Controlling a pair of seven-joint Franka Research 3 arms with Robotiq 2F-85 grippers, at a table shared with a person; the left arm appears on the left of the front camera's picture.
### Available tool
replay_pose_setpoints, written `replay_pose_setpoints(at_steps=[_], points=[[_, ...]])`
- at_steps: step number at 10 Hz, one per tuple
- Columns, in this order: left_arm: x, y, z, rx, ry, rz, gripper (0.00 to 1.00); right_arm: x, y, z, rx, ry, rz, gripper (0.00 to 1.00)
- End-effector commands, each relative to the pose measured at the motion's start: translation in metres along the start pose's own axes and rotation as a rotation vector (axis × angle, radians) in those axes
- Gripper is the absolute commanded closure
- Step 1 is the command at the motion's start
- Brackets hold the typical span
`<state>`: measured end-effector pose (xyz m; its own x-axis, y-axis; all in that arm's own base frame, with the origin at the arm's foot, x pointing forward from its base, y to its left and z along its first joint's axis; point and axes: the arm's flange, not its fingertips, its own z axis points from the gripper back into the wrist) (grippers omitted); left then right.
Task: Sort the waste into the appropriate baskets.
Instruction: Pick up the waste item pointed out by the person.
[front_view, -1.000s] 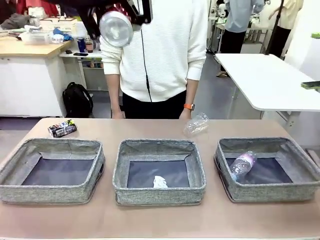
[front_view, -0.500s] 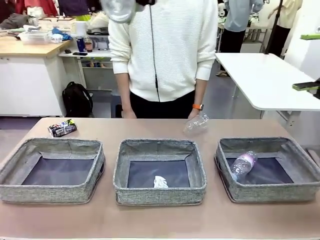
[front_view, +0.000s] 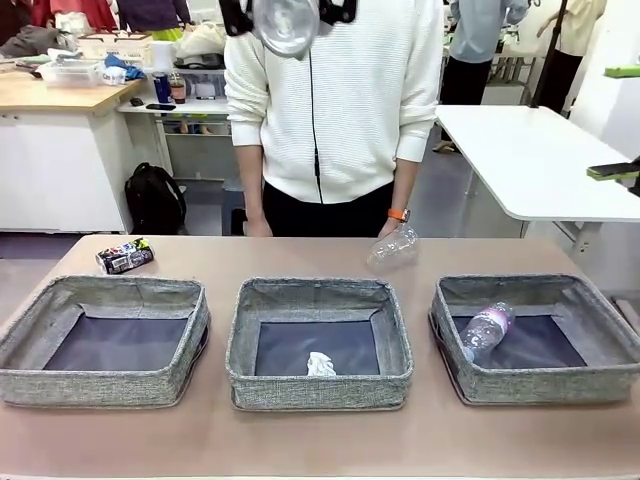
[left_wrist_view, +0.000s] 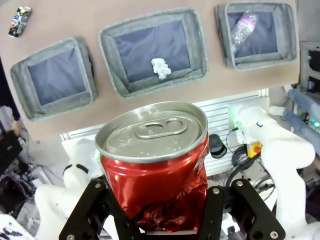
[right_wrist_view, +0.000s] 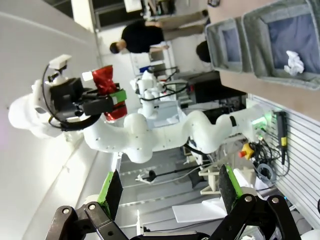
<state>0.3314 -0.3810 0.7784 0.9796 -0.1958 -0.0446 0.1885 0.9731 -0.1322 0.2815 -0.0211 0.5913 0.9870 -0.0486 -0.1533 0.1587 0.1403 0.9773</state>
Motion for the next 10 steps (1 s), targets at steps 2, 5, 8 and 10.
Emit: replay_pose_setpoints(at_steps=[2, 5, 8, 10], points=[[0.015, -0.012, 0.007, 0.037, 0.014, 0.042, 1.0, -0.001, 0.003, 0.004, 0.013, 0.01, 0.015, 0.0], [0.024, -0.008, -0.007, 0.057, 0.054, 0.056, 1.0, -0.001, 0.003, 0.004, 0.013, 0.01, 0.015, 0.0], [0.018, -0.003, -0.016, 0.019, 0.041, 0.022, 1.0, -0.001, 0.003, 0.004, 0.013, 0.01, 0.015, 0.0], [0.018, -0.003, -0.016, 0.019, 0.041, 0.022, 1.0, -0.001, 0.003, 0.004, 0.013, 0.01, 0.015, 0.0]])
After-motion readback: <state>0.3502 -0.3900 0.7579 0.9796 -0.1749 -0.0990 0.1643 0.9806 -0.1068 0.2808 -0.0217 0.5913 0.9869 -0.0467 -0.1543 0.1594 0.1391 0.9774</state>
